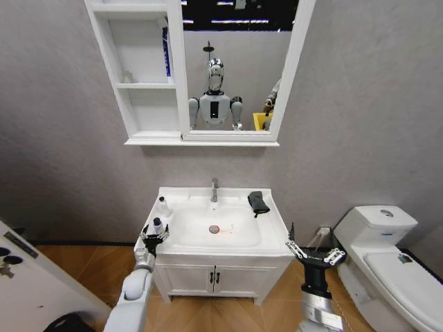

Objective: Move facial cleanser and shampoo from washbasin to cabinet, then wipe washbasin with towel.

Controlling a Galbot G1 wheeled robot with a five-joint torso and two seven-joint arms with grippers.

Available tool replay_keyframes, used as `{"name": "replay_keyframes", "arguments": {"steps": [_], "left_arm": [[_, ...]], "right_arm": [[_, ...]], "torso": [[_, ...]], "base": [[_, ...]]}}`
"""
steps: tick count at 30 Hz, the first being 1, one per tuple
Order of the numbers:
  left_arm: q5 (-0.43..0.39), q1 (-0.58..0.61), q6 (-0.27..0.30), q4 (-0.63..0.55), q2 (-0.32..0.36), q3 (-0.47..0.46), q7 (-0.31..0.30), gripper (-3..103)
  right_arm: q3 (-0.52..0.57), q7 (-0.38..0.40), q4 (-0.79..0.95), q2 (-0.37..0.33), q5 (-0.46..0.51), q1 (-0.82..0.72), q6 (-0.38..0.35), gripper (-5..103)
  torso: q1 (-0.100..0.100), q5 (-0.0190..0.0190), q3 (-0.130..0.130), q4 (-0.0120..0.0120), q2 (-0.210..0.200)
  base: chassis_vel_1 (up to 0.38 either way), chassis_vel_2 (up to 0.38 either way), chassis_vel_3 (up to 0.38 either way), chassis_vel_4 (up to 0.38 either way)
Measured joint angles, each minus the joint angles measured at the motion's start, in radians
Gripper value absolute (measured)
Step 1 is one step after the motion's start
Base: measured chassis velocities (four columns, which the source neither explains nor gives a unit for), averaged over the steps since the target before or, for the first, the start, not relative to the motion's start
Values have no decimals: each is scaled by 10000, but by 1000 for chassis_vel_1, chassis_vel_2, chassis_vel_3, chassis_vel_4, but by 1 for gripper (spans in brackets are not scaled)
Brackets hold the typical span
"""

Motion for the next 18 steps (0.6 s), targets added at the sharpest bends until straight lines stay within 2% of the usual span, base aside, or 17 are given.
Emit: {"name": "replay_keyframes", "arguments": {"steps": [1,2,3,4,6,9,12,13,16,17,18], "left_arm": [[0,0,0,0,0,0,0,94],[0,-43,7,56,0,5,33,89],[-1,-56,16,91,-1,24,78,78],[-1,-56,16,91,-1,24,78,78],[4,-24,15,103,-12,32,125,68],[6,6,11,103,-15,35,163,62],[1,69,-6,46,3,37,239,45],[1,69,-6,46,3,37,239,45],[-240,247,97,-516,231,130,304,43],[-240,247,97,-516,231,130,304,43],[-467,338,270,-890,423,198,320,43]], "right_arm": [[0,0,0,0,0,0,0,100],[1,-44,-9,-5,130,-13,-19,100],[1,-107,-25,-17,342,-47,-137,100],[1,-107,-25,-17,342,-47,-137,100],[-22,-166,-15,-61,664,-124,-492,100],[-61,-186,30,-103,893,-173,-781,100],[-128,-195,136,-195,1309,-273,-1391,100],[-128,-195,136,-195,1309,-273,-1391,100],[-181,-248,286,-345,1744,-580,-2262,100],[-181,-248,286,-345,1744,-580,-2262,100],[-252,-328,391,-461,2107,-781,-2822,100]], "torso": [[0,0,0,0,0],[0,0,0,1,0],[-1,0,0,1,0],[-1,0,0,1,0],[0,0,0,2,0],[0,0,0,2,0],[0,0,-1,2,0],[0,0,-1,2,0],[0,-1,-1,2,0],[0,-1,-1,2,0],[0,-3,-1,1,0]], "base": [[0,0,0,0],[0,0,0,0],[0,0,0,0],[0,0,0,0],[0,0,0,0],[0,0,0,0],[0,0,0,0],[0,0,0,0],[0,0,0,0],[0,0,0,0],[0,0,0,0]]}}
